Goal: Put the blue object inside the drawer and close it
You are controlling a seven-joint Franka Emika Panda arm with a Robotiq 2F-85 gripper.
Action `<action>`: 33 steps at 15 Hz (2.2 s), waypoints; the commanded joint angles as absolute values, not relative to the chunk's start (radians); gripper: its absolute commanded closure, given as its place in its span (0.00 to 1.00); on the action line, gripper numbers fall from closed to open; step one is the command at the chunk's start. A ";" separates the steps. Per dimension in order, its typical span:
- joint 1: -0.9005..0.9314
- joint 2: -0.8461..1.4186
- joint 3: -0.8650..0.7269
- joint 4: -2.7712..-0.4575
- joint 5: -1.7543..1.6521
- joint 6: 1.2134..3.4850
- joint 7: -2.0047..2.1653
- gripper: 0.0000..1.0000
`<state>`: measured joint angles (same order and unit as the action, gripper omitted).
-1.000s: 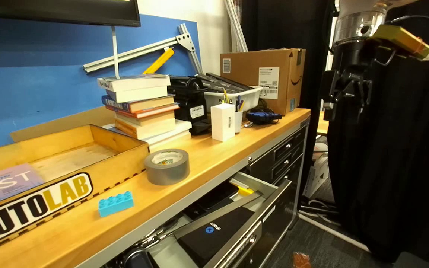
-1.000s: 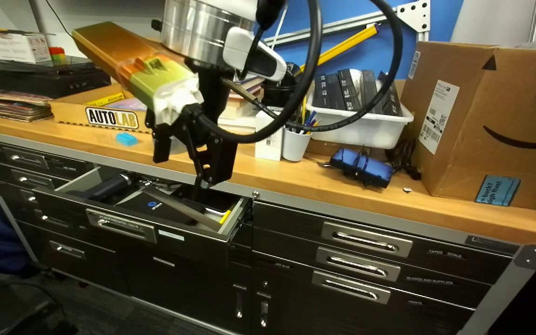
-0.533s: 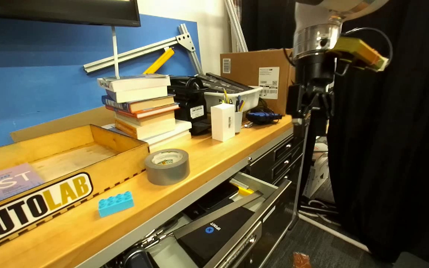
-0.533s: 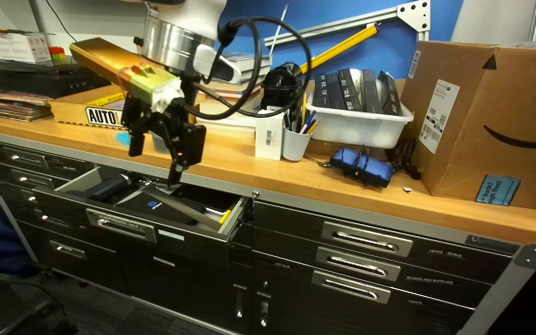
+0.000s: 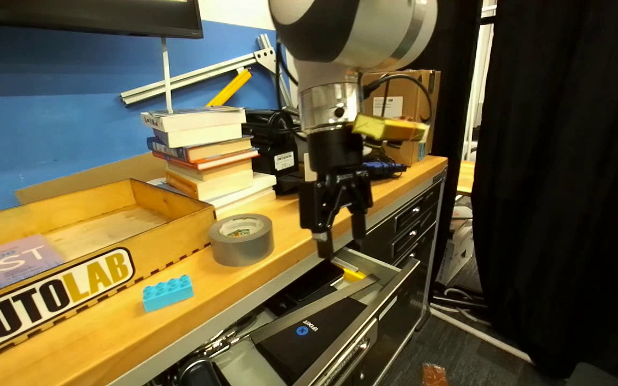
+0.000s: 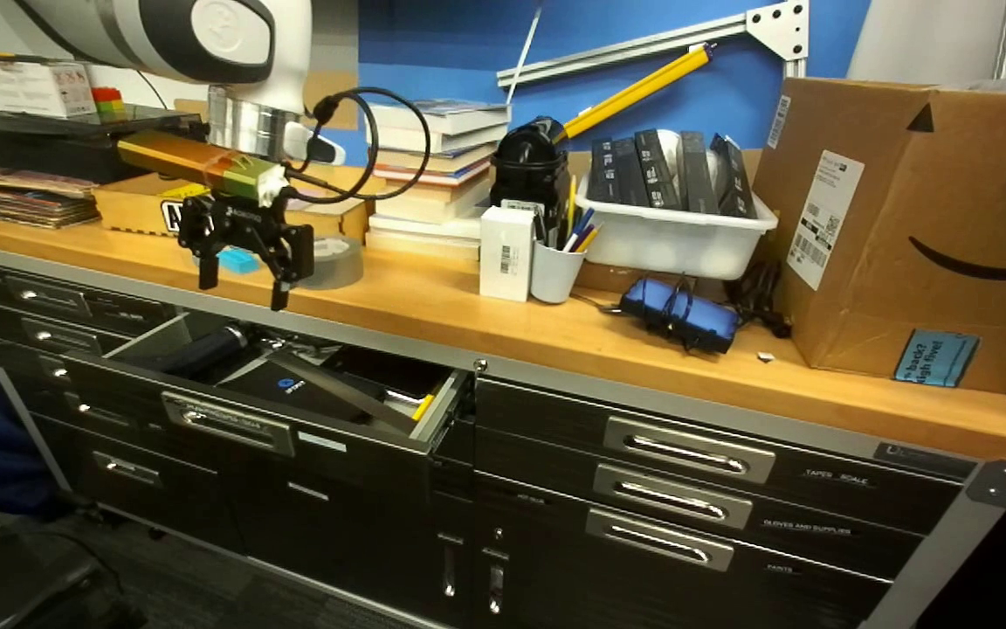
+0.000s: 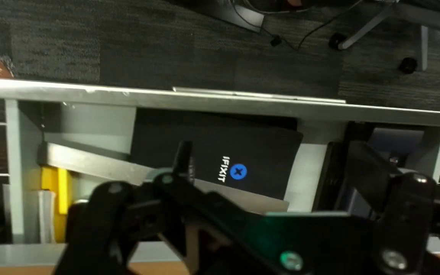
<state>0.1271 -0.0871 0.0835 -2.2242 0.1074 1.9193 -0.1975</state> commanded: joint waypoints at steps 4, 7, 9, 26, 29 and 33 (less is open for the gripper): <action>0.200 0.084 0.189 -2.095 -0.006 2.109 -0.068 0.00; 0.233 0.135 0.215 -2.054 -0.071 2.167 -0.007 0.00; 0.255 0.166 0.226 -2.026 -0.106 2.193 0.025 0.00; 0.380 0.373 0.222 -1.786 -0.250 2.254 0.162 0.00; 0.375 0.390 0.219 -1.757 -0.229 2.218 0.150 0.25; 0.353 0.360 0.213 -1.766 -0.182 2.115 0.146 0.47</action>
